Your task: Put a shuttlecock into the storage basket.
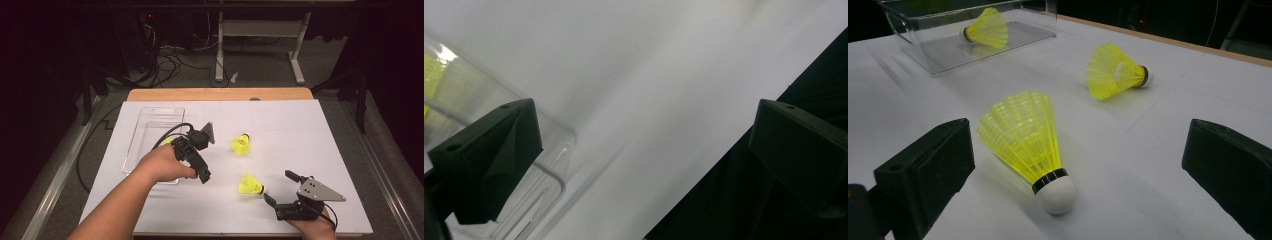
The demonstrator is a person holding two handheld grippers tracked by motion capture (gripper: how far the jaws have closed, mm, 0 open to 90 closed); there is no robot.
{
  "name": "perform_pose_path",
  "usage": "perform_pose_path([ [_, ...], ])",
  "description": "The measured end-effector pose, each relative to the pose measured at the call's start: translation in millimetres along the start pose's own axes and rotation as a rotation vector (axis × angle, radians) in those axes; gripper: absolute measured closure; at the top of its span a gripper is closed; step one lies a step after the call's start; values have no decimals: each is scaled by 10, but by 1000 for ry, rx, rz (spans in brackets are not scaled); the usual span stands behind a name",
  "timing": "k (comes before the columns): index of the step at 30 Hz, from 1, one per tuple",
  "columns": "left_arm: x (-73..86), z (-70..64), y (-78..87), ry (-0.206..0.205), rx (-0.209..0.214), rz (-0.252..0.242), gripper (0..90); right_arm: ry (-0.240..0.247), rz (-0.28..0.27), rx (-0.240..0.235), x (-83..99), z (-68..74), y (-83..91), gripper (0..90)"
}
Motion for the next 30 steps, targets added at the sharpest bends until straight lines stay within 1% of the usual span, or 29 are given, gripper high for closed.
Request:
perform_pose_path([
  [2,-37,-28,-20,-1,2,-2,17,-1,2,-1,5,-8,9,14],
  [3,-46,-31,-24,-9,3,5,17,-7,2,-1,7,-11,11,19],
  [5,-61,-43,-39,-9,3,8,17,-10,19,-7,27,-13,6,34],
  [10,-59,-32,-34,-5,1,10,17,-7,52,-39,61,2,-37,110],
  [11,-58,-29,-32,1,1,6,18,-12,60,-42,65,4,-44,128],
  [13,-48,-12,-19,-1,-1,9,18,-8,77,-50,78,3,-62,158],
  [15,-41,5,-6,2,-4,5,18,-14,94,-57,92,4,-79,167],
  [18,-33,13,-5,7,-2,4,18,-35,129,-61,116,-4,-112,172],
  [21,-36,7,-8,8,1,0,18,-37,157,-69,137,-8,-139,180],
  [23,-37,8,-12,2,-3,5,18,-37,165,-71,146,-8,-150,180],
  [25,-42,-3,-23,-2,2,5,18,-36,171,-69,151,-7,-154,185],
  [30,-51,-23,-30,-3,2,12,18,-31,181,-76,158,-11,-167,211],
])
Point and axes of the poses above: each handheld gripper's, and its own axes: y roughly backward along the jaws, x roughly out of its underside, z roughly to its left, the point moved 7 cm from there along -y, roughly forward along the jaws, and after that the axes turned 4 degrees about -x, right-handed, at the moved point
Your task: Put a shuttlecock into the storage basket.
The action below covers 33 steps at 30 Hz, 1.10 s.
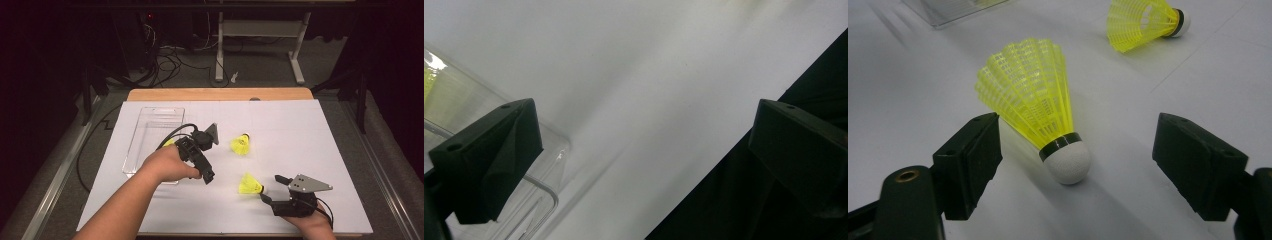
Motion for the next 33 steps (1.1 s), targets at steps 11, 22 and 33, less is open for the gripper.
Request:
perform_pose_path([
  [11,3,14,32,17,2,-19,20,13,56,-24,49,-2,-46,318],
  [22,35,43,67,20,-7,-26,20,48,112,-66,90,7,-110,493],
  [33,30,35,76,25,-2,-30,20,78,143,-76,92,11,-156,561],
])
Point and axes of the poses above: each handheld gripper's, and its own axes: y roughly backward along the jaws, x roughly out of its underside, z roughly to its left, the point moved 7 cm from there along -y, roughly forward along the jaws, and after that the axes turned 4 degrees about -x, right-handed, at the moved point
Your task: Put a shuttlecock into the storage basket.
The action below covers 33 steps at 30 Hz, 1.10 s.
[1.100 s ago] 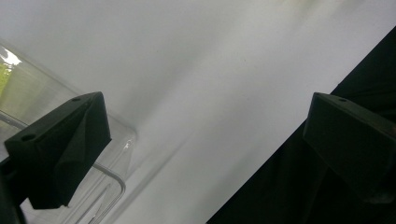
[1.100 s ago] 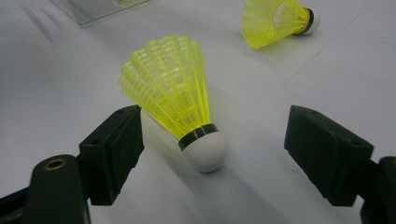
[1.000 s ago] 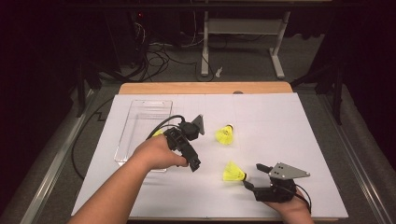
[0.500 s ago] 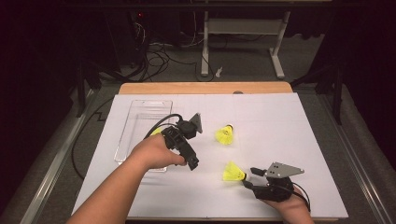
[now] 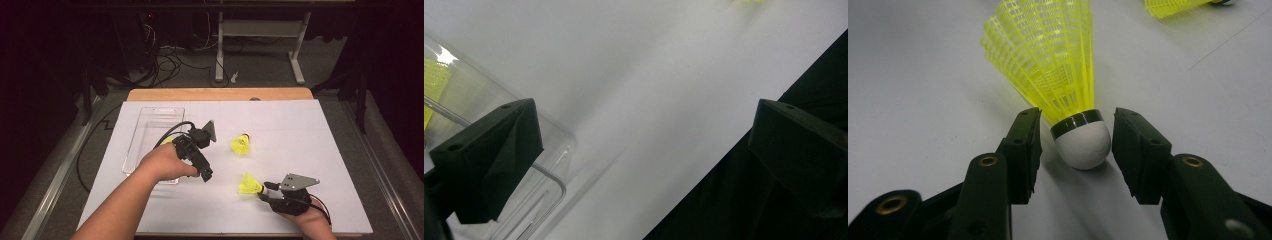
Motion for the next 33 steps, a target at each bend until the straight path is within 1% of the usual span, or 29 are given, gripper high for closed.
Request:
perform_pose_path([
  [3,3,3,1,0,0,0,20,-1,9,-2,3,3,-9,577],
  [12,8,11,10,1,-5,1,20,23,26,0,7,15,-28,634],
  [15,10,10,11,4,0,-2,20,31,29,-4,8,22,-32,657],
  [22,10,7,4,6,0,0,20,58,34,8,2,30,-28,659],
  [28,4,3,-3,3,-2,1,20,58,20,15,-19,30,-3,660],
  [30,2,-2,-6,-2,-1,4,19,59,17,11,-22,32,1,660],
  [33,-6,-9,-15,2,-2,1,20,63,14,9,-26,38,8,660],
])
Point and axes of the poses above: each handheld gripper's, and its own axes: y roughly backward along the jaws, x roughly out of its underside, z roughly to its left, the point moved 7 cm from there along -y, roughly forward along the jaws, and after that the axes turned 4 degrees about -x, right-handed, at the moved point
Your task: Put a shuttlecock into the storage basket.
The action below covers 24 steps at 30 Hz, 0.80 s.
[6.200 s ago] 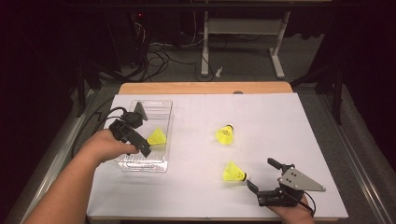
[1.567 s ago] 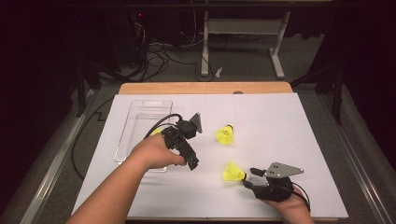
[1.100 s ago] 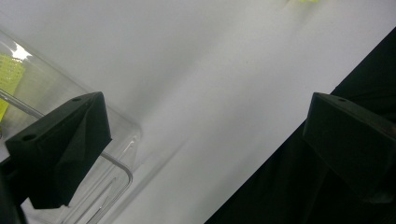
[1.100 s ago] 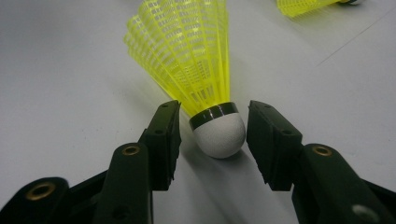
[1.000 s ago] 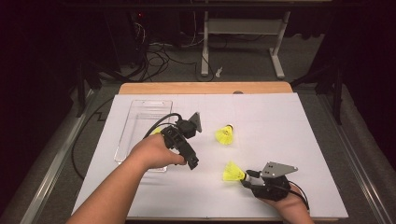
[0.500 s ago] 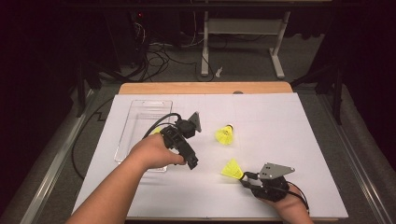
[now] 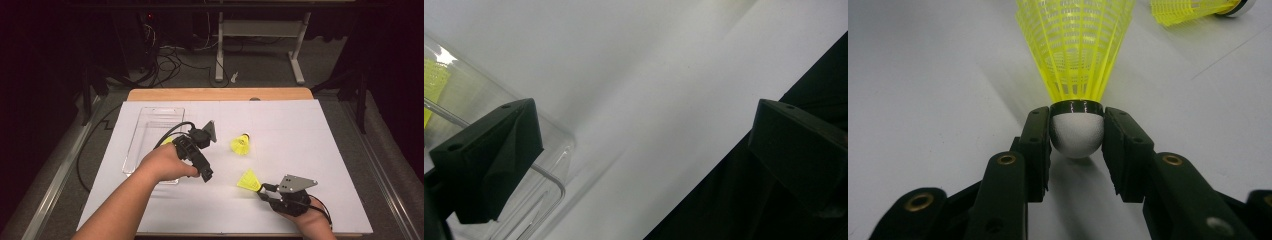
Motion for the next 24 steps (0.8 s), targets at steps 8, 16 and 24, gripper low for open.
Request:
perform_pose_path([
  [8,-7,11,-1,-4,4,0,20,-10,-22,5,-10,-4,53,660],
  [16,-7,9,-6,-18,12,-17,19,-22,-39,7,-75,19,93,660],
  [24,18,-21,-17,-22,8,-34,19,8,-58,7,-218,103,161,660],
])
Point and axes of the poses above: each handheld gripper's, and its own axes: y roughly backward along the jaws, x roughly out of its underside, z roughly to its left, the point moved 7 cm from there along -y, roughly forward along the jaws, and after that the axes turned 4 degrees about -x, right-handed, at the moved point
